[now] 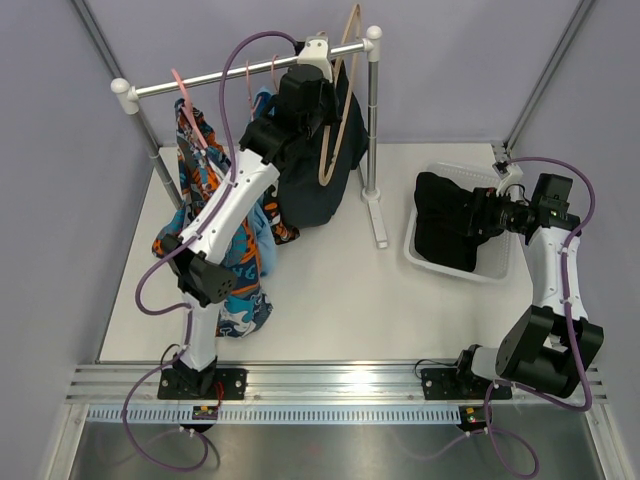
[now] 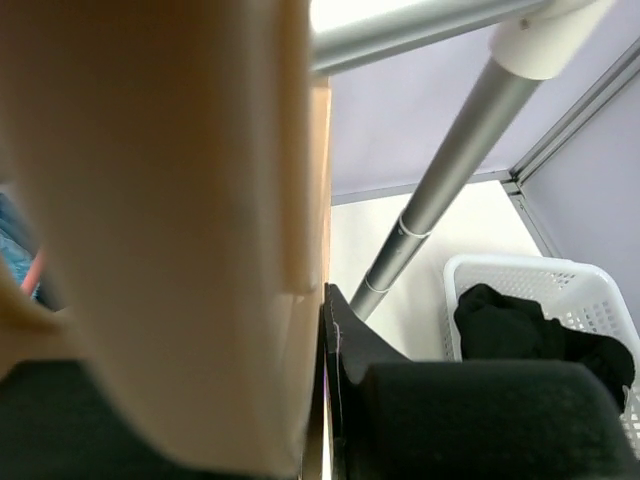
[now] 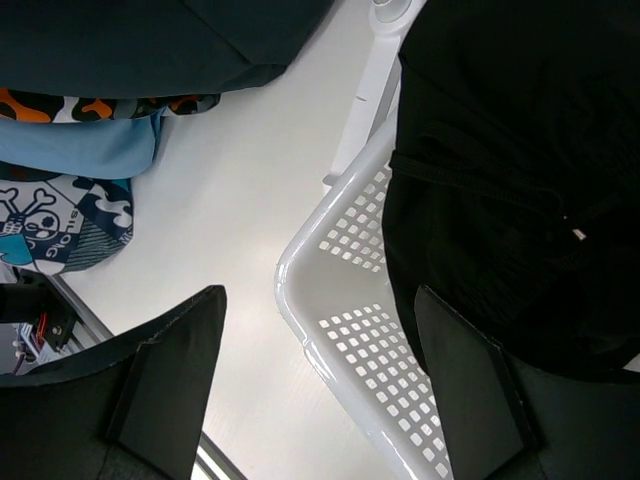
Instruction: Remove the shorts from the hanger
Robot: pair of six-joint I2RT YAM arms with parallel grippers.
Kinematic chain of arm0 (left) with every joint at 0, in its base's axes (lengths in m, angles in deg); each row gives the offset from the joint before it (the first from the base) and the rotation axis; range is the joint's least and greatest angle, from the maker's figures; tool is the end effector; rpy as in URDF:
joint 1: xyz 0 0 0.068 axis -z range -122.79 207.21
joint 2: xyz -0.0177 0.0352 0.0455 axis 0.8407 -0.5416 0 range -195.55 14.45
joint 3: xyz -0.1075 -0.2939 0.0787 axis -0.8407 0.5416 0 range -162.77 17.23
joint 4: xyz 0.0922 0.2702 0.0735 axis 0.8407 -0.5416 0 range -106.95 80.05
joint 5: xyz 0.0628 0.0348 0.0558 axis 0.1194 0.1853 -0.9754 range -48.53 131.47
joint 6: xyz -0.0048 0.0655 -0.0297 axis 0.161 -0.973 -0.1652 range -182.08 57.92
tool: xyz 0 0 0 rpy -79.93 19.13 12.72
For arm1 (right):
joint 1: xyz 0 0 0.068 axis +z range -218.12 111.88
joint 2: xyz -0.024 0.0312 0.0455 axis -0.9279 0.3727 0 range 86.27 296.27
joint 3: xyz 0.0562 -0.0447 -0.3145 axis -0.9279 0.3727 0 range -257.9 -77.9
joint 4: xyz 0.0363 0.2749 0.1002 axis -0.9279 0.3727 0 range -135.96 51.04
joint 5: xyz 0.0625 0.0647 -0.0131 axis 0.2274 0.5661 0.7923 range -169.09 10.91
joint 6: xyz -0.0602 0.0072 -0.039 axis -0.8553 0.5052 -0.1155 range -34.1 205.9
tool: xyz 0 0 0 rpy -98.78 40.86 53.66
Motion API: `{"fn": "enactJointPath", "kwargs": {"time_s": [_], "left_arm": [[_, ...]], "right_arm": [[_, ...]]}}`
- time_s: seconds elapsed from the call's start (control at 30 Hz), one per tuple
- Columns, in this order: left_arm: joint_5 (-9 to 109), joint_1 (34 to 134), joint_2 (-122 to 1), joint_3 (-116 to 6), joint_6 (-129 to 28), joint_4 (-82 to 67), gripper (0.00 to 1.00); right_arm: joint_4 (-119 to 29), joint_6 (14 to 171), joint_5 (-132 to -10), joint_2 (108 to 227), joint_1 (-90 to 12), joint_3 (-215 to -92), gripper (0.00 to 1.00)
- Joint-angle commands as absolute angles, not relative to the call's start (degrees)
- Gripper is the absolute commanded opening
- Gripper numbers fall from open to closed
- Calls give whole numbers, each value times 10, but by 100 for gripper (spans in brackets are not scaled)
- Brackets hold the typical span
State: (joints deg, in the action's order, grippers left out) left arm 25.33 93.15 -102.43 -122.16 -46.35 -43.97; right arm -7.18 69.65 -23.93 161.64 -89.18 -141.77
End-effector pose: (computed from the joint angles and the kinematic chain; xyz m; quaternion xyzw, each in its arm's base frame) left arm 0.4366 -0.2959 0.5312 0.0471 0.7705 -0.1751 0.6112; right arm 0.2939 -0.0608 0.3382 -0.1221 0.8396 0.3162 0.4246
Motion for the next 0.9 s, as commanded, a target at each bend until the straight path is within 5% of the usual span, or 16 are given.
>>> {"fn": "enactJointPath", "kwargs": {"time_s": [0.0, 0.87], "left_arm": [[264, 918, -1041, -1254, -435, -395, 0], [275, 914, -1083, -1269, -386, -383, 8]], "right_arm": [[-91, 694, -206, 1603, -891, -1419, 85], [-75, 681, -160, 1615, -891, -1409, 88]]}}
